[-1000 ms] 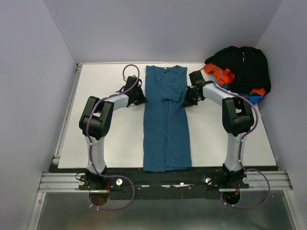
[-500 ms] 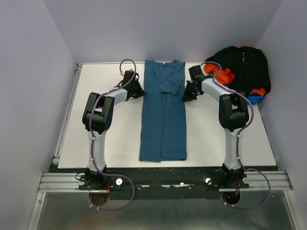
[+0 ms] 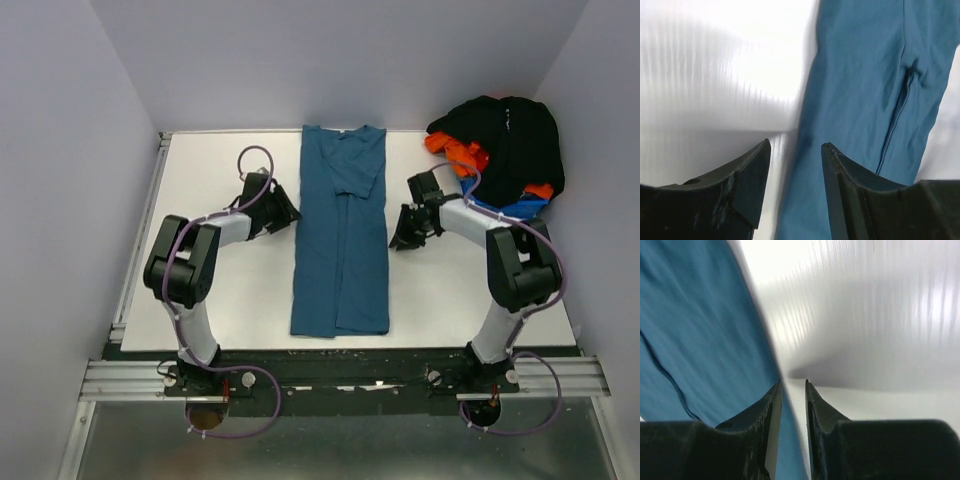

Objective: Fold and stack the t-shirts
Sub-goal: Rotate the tshirt 90 degrees, then grab the bottom of the folded rectangular tshirt with both arms, then fold the folded rectangular tshirt in 1/3 of the way

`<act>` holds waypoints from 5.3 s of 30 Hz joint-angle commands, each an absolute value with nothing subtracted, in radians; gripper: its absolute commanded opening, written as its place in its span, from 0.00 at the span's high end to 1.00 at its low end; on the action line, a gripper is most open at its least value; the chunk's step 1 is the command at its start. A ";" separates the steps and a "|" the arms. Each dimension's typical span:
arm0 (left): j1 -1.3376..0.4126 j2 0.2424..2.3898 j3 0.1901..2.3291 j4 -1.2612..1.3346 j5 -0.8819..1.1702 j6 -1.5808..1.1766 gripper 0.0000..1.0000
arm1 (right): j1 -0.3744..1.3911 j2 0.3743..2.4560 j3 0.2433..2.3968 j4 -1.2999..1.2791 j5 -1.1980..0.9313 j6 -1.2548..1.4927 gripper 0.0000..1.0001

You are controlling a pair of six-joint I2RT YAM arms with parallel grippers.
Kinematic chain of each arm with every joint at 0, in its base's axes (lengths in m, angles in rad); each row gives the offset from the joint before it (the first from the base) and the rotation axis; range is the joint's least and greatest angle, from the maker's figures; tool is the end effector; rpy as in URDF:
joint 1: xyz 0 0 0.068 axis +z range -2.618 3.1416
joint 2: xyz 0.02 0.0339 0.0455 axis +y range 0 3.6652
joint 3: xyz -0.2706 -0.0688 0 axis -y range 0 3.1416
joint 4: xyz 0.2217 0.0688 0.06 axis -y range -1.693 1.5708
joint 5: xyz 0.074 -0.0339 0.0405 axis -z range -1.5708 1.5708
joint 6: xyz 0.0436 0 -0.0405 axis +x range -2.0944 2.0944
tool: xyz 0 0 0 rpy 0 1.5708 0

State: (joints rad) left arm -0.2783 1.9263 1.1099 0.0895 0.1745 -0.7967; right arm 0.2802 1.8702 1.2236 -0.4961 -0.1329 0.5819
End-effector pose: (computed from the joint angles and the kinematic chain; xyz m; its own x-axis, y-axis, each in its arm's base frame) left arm 0.3798 -0.1164 0.1690 -0.7294 -0.5240 -0.4399 -0.1806 0.7676 -0.6150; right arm 0.3459 0.1055 0.1797 -0.9101 0.3050 -0.2806 0.2074 0.9213 0.3289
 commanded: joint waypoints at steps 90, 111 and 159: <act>-0.784 0.919 0.311 -0.446 0.126 -1.072 0.77 | 0.624 1.137 0.477 -0.571 -0.342 0.689 0.99; -0.784 0.848 0.353 -0.404 0.158 -1.034 1.00 | 0.624 1.031 0.575 -0.663 -0.314 0.693 0.99; -0.293 1.913 1.440 -0.218 0.149 -0.707 1.00 | 0.224 2.017 1.693 -0.670 -0.169 0.543 0.99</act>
State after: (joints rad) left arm -0.3042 1.8801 1.3727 -0.2535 0.1101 -0.7235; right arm 0.2447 1.9762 1.6421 -0.6464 -0.1474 0.5674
